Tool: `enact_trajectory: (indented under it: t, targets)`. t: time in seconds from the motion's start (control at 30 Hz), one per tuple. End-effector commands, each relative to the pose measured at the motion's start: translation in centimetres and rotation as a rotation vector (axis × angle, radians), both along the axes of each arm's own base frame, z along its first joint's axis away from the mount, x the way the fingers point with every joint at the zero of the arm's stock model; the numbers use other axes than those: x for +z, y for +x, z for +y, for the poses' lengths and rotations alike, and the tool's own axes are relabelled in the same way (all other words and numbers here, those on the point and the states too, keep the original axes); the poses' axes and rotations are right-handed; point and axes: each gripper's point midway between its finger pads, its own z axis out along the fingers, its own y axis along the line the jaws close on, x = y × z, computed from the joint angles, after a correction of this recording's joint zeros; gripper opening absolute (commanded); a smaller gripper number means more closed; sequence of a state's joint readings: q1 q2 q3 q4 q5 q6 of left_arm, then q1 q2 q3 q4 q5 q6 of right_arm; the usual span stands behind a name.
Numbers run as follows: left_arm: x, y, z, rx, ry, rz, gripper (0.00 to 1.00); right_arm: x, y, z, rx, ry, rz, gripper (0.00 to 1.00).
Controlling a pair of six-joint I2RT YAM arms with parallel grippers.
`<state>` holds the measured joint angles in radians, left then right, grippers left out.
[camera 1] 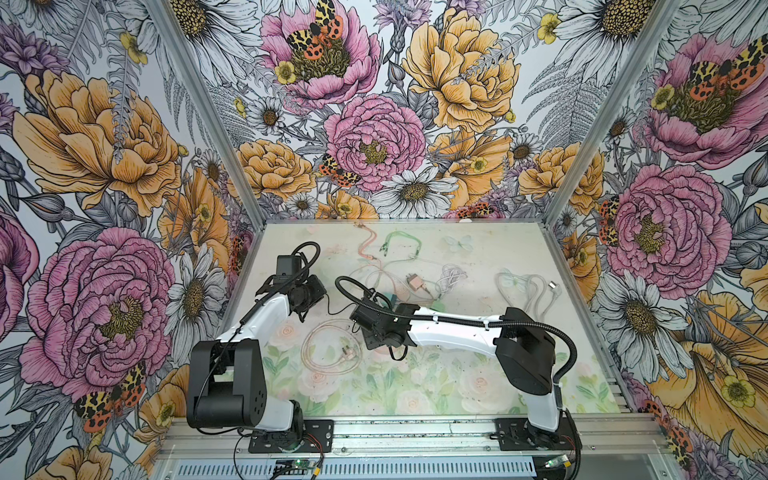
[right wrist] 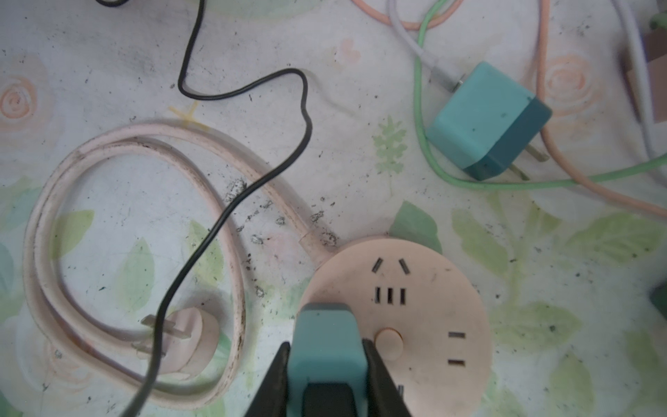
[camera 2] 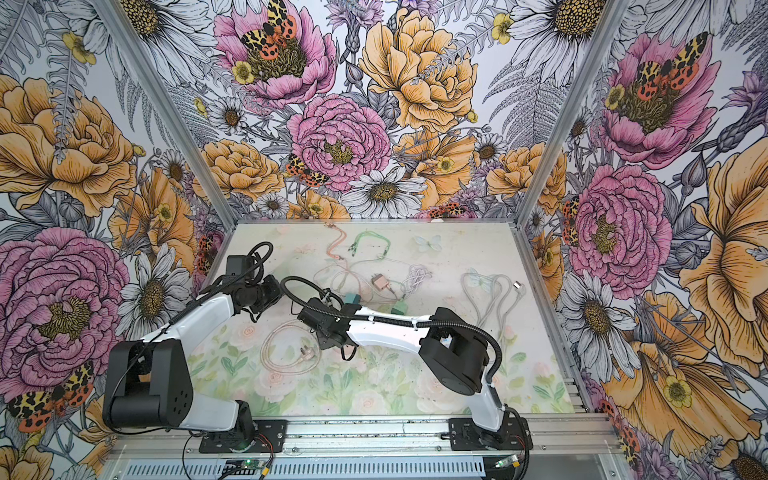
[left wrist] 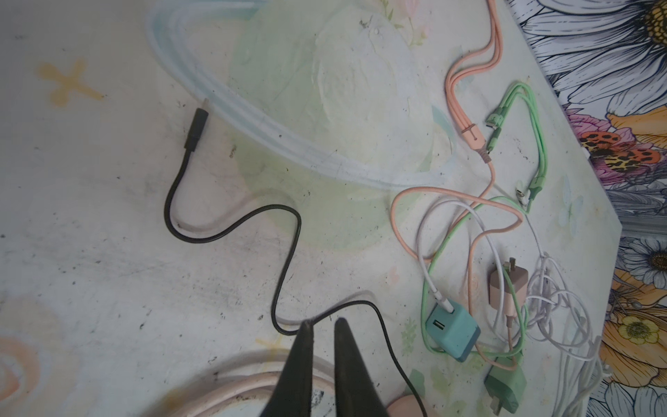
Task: Insert the plug
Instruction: 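Press the teal charger's prongs down into the pink socket with the right gripper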
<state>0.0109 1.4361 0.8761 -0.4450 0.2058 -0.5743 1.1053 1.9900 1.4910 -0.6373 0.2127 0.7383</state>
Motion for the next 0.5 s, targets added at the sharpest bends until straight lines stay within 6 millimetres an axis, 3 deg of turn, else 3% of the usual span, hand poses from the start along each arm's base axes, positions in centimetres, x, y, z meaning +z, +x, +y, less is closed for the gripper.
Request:
enact_trajectory:
  t: [0.0, 0.47]
  targets:
    - [0.8, 0.0, -0.1, 0.006, -0.024, -0.011, 0.15, -5.2, -4.1, -2.7, 0.066, -0.127, 0.207, 0.0]
    - [1.0, -0.3, 0.2, 0.027, -0.016, -0.015, 0.16, -7.7, -4.2, -4.6, 0.13, -0.287, 0.226, 0.0]
